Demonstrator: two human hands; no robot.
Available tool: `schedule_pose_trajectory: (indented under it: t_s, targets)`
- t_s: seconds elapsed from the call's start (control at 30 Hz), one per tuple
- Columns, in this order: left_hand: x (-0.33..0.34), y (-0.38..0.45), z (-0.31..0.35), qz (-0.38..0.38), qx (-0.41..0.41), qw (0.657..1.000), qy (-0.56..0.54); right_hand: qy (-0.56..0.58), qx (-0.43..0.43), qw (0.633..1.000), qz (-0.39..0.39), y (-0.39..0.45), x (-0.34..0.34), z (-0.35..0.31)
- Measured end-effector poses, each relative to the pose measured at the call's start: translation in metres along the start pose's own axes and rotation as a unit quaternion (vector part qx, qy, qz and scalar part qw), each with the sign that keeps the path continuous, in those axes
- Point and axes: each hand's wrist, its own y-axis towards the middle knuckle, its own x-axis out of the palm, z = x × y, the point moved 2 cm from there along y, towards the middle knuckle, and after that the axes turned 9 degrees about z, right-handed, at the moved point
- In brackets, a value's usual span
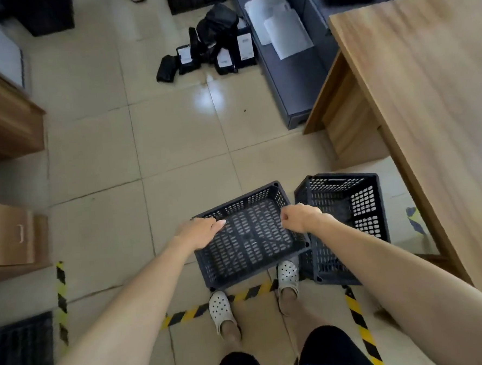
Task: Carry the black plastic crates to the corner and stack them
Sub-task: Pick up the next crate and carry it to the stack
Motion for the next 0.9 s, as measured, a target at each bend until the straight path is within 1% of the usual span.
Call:
schedule_pose_trajectory:
  t_s: [0.07,0.1,0.17,0.23,0.37,0.5,0.57,0.63,0.77,0.87,0.9]
  targets:
    - [0.011,0.006,0.012,0.015,-0.042,0.998,-0.053,-0.028,-0.025,0.999,-0.002,0.019,-0.008,0.006]
    - [0.020,0.009,0.018,0.021,-0.071,0.993,-0.096,-0.046,-0.035,0.998,-0.006,0.029,-0.008,0.009]
    - [0.044,0.012,0.027,0.030,-0.134,0.971,-0.195,-0.084,-0.056,0.995,-0.013,0.049,-0.004,0.014]
    - [0.076,0.011,0.032,0.021,-0.184,0.947,-0.262,-0.118,-0.072,0.990,-0.026,0.071,0.008,0.015]
    - [0.147,0.008,0.028,-0.022,-0.265,0.910,-0.316,-0.173,-0.114,0.977,-0.051,0.113,0.038,0.002]
    - [0.205,0.017,0.019,-0.055,-0.330,0.868,-0.366,-0.172,-0.152,0.973,-0.028,0.160,0.067,-0.024]
    - [0.240,0.030,0.014,-0.072,-0.357,0.841,-0.401,-0.173,-0.171,0.970,-0.013,0.188,0.086,-0.035]
    - [0.273,0.045,0.009,-0.072,-0.379,0.818,-0.426,-0.191,-0.189,0.963,-0.004,0.215,0.105,-0.042]
    - [0.326,0.065,0.014,-0.102,-0.395,0.783,-0.469,-0.208,-0.196,0.958,-0.001,0.257,0.141,-0.045]
    - [0.363,0.078,0.011,-0.117,-0.439,0.744,-0.490,-0.189,-0.191,0.963,-0.009,0.280,0.174,-0.037]
    - [0.376,0.083,0.008,-0.120,-0.446,0.737,-0.494,-0.190,-0.190,0.963,-0.009,0.287,0.182,-0.034]
